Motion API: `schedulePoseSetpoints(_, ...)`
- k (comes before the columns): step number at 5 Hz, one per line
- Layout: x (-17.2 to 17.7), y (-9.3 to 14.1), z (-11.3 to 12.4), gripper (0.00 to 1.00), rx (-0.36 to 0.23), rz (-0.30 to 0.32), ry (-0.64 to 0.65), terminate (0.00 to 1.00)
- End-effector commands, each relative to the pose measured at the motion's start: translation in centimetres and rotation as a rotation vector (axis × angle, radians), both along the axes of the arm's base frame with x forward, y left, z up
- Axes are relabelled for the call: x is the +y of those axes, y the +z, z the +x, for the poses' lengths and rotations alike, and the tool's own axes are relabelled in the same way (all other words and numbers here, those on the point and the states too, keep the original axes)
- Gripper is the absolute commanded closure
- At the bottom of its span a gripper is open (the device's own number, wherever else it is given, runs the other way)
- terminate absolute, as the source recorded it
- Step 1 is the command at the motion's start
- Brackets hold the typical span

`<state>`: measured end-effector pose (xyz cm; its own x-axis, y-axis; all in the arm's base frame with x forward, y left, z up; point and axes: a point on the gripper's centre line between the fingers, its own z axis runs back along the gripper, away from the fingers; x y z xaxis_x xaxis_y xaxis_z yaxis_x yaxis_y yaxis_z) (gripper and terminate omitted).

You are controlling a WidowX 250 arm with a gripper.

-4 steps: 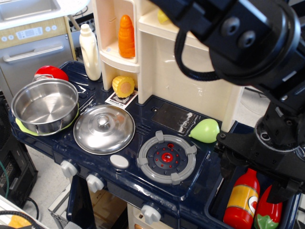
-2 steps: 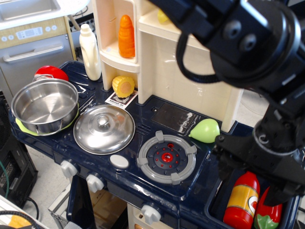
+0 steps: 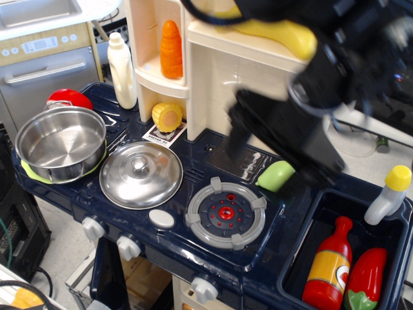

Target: Put lid on pot or pan

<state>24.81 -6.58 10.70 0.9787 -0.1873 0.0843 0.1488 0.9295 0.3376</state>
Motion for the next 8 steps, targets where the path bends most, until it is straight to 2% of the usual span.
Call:
schedulePoseSetpoints(1,6.7,1.8,0.5,0.00,-0.029,0.010,-0.086,0.00)
schedulePoseSetpoints(3,9.9,-2.4,-0.3,0.00,-0.024,-0.107,-0.095,0.00)
schedulePoseSetpoints(6,11.9,-6.4,0.7,0.00,-0.036,-0.175,-0.135,0.00)
schedulePoseSetpoints(7,11.6,-7.0,0.7,1.00,-0.043,-0.187,-0.106,0.00)
schedulePoseSetpoints(8,10.7,-5.5,0.4,1.00,-0.038,-0.163,-0.083,0.00)
